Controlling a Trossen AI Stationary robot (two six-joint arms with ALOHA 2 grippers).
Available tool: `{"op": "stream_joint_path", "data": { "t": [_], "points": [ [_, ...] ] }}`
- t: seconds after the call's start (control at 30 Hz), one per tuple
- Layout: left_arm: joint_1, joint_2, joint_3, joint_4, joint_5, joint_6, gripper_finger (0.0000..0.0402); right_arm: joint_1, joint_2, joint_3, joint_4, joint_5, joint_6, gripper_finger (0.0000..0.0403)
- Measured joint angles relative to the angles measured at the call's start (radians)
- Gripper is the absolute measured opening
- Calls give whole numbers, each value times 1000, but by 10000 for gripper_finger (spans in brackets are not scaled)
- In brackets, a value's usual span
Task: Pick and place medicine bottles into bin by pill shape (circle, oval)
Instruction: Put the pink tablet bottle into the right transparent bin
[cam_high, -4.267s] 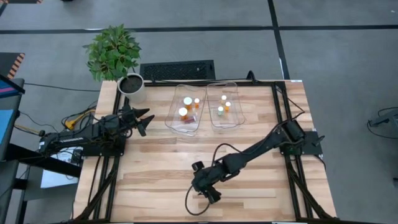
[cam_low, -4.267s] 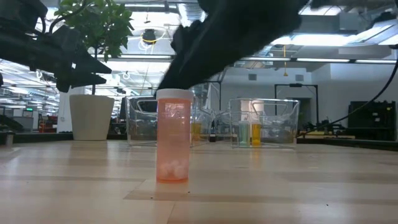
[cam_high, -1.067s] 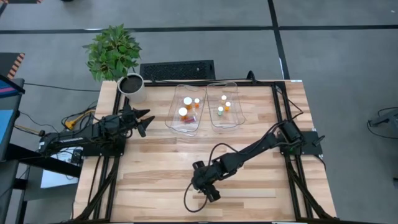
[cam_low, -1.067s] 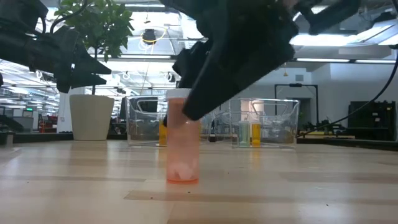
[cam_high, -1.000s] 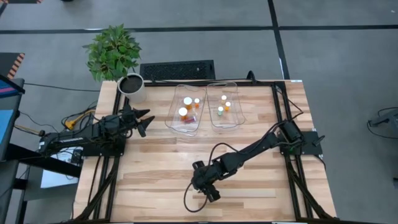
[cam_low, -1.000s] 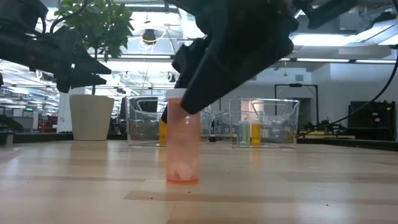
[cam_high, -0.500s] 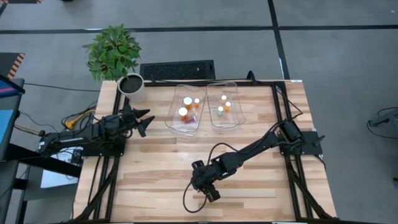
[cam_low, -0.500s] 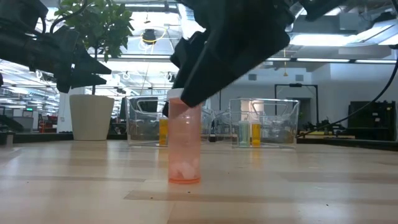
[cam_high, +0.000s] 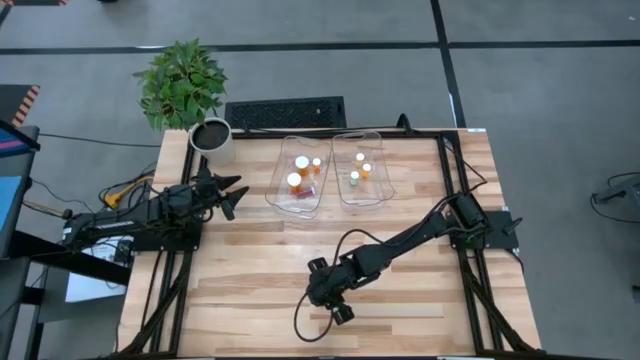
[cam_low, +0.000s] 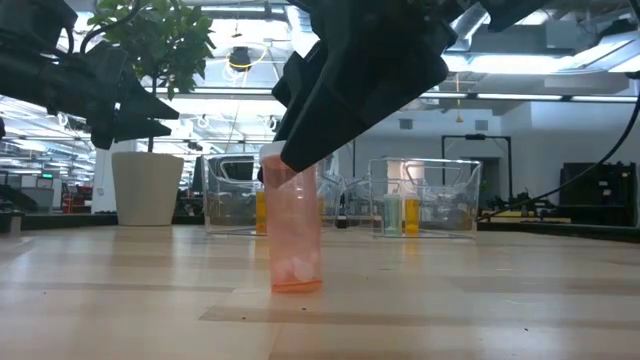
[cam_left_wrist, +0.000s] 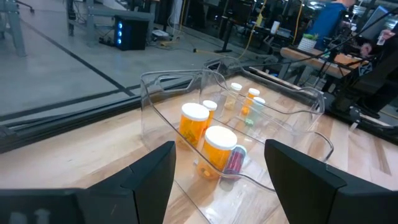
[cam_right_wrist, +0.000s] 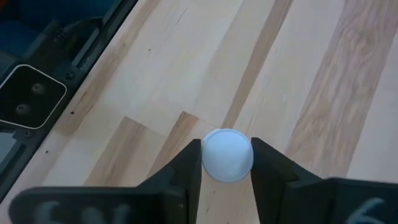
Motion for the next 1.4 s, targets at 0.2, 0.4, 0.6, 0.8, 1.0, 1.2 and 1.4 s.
{"op": "stream_joint_path", "data": {
  "t": [0.2, 0.4, 0.6, 0.8, 1.0, 1.2, 1.4],
  "points": [
    [0, 0, 0, 0, 0, 0, 240, -4, 0, 0, -1, 0, -31, 124],
    [0, 0, 0, -1, -1, 0, 240, -28, -65, 0, -52, 0, -67, 122],
    [0, 0, 0, 0, -2, 20, 240, -84, -211, 0, -238, 20, -105, 124],
    [0, 0, 0, 1, -2, 20, 240, -182, -441, 0, -449, 178, -159, 126],
    [0, 0, 0, 1, -2, 20, 240, -368, -639, 0, -572, 319, -209, 127],
    [0, 0, 0, 1, -2, 26, 240, -631, -703, -33, -547, 271, -282, 129],
    [0, 0, 0, 1, -17, 37, 240, -866, -710, -233, -401, 78, -315, 129]
  ]
}}
